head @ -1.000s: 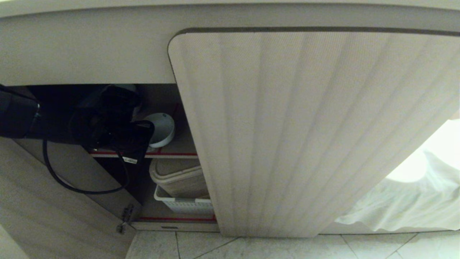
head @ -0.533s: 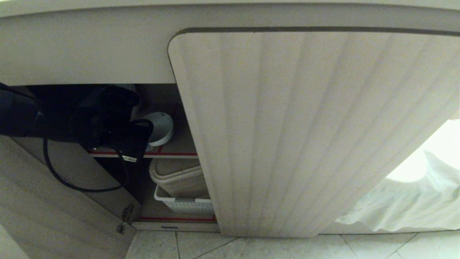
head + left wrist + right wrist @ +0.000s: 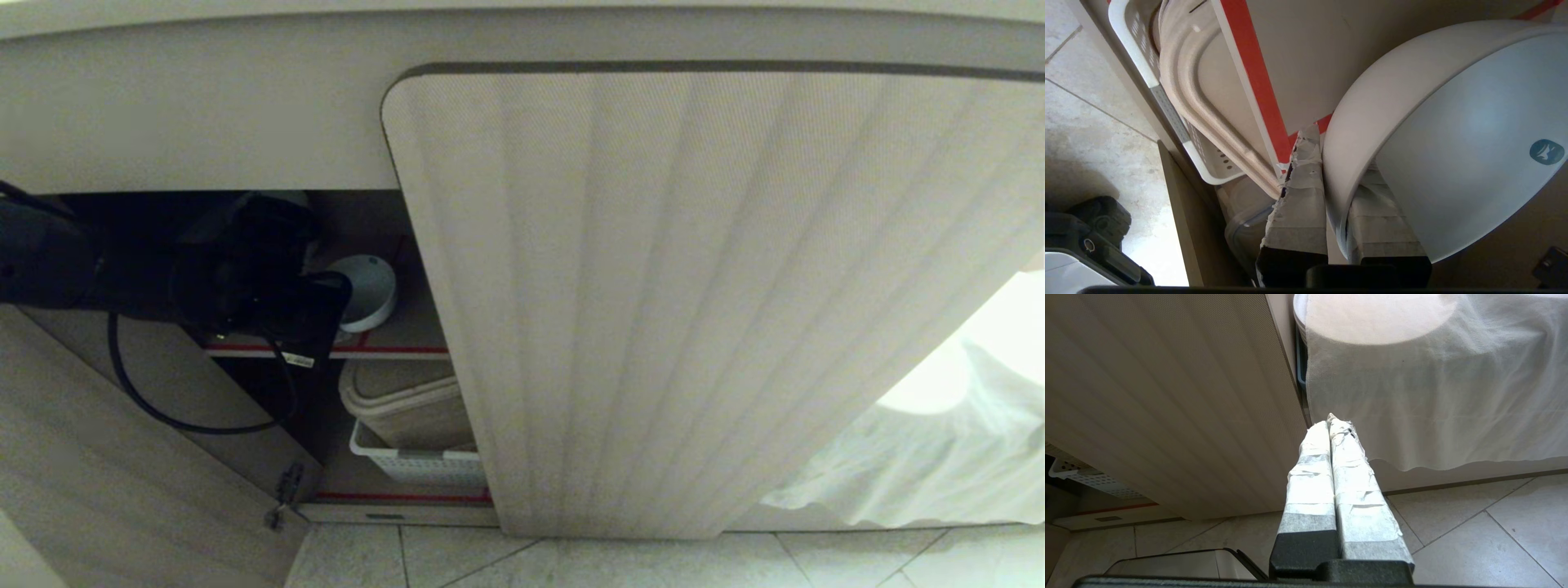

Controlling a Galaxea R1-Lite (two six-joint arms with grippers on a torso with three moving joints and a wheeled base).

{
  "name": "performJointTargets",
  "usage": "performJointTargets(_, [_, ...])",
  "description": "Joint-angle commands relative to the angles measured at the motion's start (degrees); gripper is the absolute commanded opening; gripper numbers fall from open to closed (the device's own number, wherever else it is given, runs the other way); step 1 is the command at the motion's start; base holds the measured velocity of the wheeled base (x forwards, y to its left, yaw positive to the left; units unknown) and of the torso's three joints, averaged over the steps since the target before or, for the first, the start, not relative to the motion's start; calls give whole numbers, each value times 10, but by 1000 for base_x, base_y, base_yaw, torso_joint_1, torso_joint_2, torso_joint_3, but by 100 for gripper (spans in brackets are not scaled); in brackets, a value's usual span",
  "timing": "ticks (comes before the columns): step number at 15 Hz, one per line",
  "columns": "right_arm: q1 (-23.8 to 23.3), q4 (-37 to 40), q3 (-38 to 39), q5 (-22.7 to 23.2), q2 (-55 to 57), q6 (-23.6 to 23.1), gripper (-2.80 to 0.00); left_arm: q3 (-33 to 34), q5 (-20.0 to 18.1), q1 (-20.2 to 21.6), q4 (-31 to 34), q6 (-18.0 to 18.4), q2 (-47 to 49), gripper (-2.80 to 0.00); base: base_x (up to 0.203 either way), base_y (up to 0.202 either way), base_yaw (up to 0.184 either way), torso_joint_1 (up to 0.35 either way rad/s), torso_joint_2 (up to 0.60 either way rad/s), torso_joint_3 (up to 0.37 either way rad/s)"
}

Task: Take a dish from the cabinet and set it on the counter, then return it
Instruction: Put it back into the cabinet

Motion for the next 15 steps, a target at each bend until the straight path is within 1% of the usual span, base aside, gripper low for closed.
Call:
performJointTargets(1, [0, 0, 0, 0, 0, 1, -280, -4, 0, 0, 0, -5, 3, -280, 0, 0, 0, 0, 0, 0])
performJointTargets(15, [0, 0, 0, 0, 0, 1, -280, -9, -2, -1, 1, -3, 8, -280, 0, 0, 0, 0, 0, 0])
